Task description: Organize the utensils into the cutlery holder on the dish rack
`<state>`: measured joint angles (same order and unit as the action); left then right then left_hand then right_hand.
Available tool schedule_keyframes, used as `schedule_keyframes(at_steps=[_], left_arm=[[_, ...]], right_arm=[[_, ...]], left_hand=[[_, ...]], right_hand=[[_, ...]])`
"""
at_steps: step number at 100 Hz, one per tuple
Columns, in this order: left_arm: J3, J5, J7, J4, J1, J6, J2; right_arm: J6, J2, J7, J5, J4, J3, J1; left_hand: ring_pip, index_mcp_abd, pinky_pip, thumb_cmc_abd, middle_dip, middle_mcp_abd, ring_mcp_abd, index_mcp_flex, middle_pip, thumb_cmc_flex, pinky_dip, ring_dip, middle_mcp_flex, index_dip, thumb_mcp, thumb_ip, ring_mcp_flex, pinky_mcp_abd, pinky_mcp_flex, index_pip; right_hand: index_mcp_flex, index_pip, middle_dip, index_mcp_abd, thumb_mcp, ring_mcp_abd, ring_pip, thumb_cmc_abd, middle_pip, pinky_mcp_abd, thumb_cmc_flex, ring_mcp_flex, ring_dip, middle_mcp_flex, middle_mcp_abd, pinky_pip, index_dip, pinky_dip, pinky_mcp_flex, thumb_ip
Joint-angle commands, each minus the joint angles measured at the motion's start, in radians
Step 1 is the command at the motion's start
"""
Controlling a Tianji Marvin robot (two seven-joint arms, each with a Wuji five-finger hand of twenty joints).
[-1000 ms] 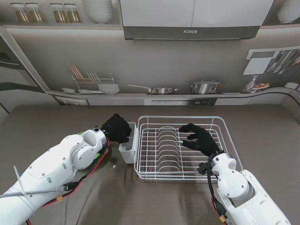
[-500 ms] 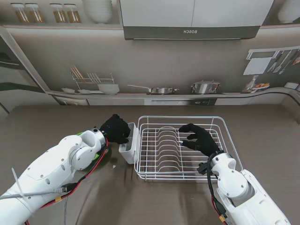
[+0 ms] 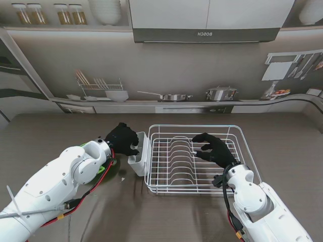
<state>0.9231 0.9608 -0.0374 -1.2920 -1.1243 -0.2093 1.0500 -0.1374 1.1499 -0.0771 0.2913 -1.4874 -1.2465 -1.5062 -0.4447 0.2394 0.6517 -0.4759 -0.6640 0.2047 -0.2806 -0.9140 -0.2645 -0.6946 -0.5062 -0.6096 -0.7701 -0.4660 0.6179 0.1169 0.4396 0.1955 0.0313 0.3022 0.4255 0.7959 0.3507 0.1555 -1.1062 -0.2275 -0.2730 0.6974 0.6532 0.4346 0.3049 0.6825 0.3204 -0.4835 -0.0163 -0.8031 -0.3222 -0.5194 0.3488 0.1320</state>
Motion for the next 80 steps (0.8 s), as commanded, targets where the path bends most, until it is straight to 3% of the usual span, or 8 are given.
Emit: schedule_keyframes(at_steps=[1, 59, 80], left_arm=[[0.006, 0.004, -0.018, -0.004, -0.002, -0.004, -0.003], [0.046, 0.017, -0.007, -0.023, -0.023, -0.018, -0.005], [0.101, 0.033, -0.002, -0.067, -0.061, -0.024, -0.006]], right_arm=[[-0.003, 0.004, 0.013, -0.001, 0.0, 0.003, -0.003], [-0.005, 0.005, 0.012, -0.001, 0.002, 0.003, -0.002], [-0.003, 0.005, 0.01, 0.0, -0.001, 0.0, -0.003]], left_hand=[[0.018, 0.029, -0.029, 0.037, 0.015, 0.046, -0.016, 0.022, 0.009, 0.038, -0.009, 0.012, 0.022, 0.011, -0.02, -0.032, -0.021, 0.0, -0.031, -0.018], [0.043, 0.042, -0.061, 0.076, 0.052, 0.054, -0.019, 0.088, 0.034, 0.044, -0.02, 0.02, 0.034, 0.066, -0.102, -0.039, -0.028, 0.004, -0.03, -0.08], [0.047, 0.035, -0.067, 0.091, 0.059, 0.055, -0.017, 0.104, 0.04, 0.04, -0.023, 0.022, 0.041, 0.078, -0.115, -0.042, -0.032, 0.002, -0.031, -0.091]], right_hand=[[-0.013, -0.004, -0.01, 0.005, 0.009, 0.022, -0.003, -0.024, -0.011, -0.042, -0.032, -0.015, -0.004, 0.009, -0.005, 0.006, 0.022, -0.013, -0.009, -0.022], [-0.012, -0.003, -0.011, 0.005, 0.007, 0.021, -0.003, -0.022, -0.011, -0.043, -0.032, -0.014, -0.004, 0.009, -0.004, 0.005, 0.022, -0.014, -0.008, -0.022], [-0.012, -0.004, -0.011, 0.004, 0.008, 0.021, -0.003, -0.023, -0.012, -0.042, -0.033, -0.013, -0.004, 0.006, -0.003, 0.005, 0.022, -0.014, -0.008, -0.022]])
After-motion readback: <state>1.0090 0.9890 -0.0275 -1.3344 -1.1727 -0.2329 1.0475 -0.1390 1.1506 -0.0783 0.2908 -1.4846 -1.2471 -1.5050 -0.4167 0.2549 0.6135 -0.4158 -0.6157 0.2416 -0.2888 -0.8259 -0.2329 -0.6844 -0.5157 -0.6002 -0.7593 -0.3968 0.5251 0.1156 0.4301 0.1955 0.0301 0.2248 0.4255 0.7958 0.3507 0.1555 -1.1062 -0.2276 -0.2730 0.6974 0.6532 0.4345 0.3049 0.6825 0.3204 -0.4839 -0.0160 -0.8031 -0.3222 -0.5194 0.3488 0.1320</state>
